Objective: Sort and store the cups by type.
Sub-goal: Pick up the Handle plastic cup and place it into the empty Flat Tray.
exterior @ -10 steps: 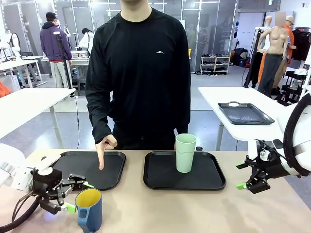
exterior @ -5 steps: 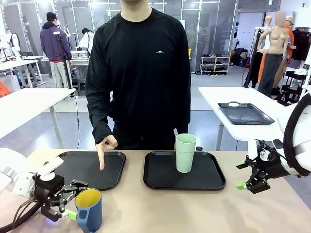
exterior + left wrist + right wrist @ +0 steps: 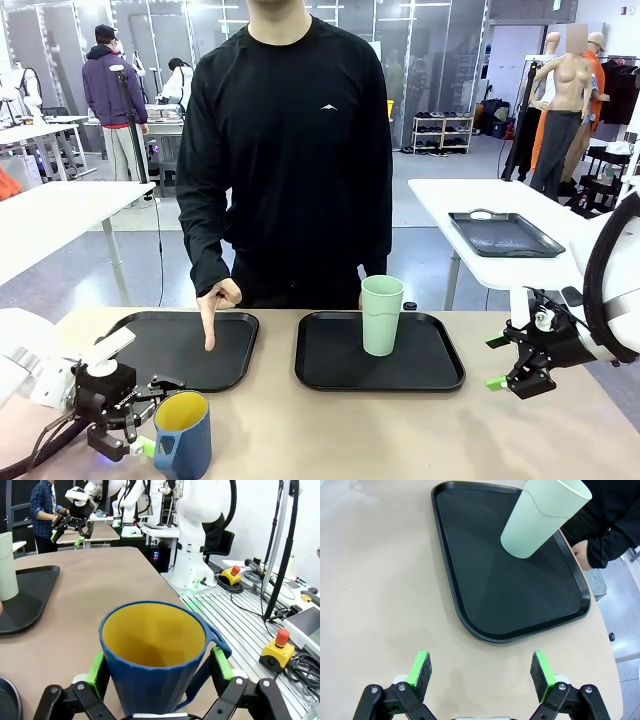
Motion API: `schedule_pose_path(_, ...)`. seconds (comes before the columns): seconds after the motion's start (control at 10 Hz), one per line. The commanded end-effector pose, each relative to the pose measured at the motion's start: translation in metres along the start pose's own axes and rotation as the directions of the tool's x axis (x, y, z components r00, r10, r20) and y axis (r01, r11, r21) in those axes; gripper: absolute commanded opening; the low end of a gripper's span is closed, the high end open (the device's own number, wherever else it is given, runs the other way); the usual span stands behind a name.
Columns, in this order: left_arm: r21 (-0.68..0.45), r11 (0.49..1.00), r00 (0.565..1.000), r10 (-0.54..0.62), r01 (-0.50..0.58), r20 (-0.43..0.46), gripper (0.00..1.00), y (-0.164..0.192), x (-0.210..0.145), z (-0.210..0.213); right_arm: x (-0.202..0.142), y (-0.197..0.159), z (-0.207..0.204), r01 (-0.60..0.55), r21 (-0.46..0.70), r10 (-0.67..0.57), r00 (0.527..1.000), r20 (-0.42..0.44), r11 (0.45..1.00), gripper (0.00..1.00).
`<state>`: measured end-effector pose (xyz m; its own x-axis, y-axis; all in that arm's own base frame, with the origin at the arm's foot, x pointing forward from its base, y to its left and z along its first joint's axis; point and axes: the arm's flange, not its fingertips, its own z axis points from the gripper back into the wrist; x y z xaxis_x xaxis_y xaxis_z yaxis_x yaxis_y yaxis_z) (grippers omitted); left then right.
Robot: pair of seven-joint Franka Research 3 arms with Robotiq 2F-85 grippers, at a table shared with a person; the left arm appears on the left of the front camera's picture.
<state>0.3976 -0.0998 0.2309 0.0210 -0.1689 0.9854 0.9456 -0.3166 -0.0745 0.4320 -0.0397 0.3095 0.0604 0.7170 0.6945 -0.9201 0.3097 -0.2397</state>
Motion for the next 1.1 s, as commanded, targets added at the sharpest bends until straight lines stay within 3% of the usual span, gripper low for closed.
schedule_pose_path(0.0,-0.008,0.998,0.998,-0.055,0.055,0.017,1.0,-0.006,-0.039,-0.009,-0.001,-0.002,-0.001,0.001,-0.005,-0.001,1.0,0.012,1.0,1.0)
schedule_pose_path(0.8,-0.061,0.997,0.994,-0.033,0.04,0.107,1.0,0.001,-0.057,-0.015,-0.001,-0.002,-0.001,0.001,-0.005,-0.001,1.0,0.012,1.0,1.0)
schedule_pose_path(1.0,-0.076,0.996,0.992,-0.03,0.04,0.121,0.81,0.001,-0.058,-0.014,-0.001,-0.002,-0.001,0.001,-0.005,-0.001,1.0,0.012,1.0,1.0)
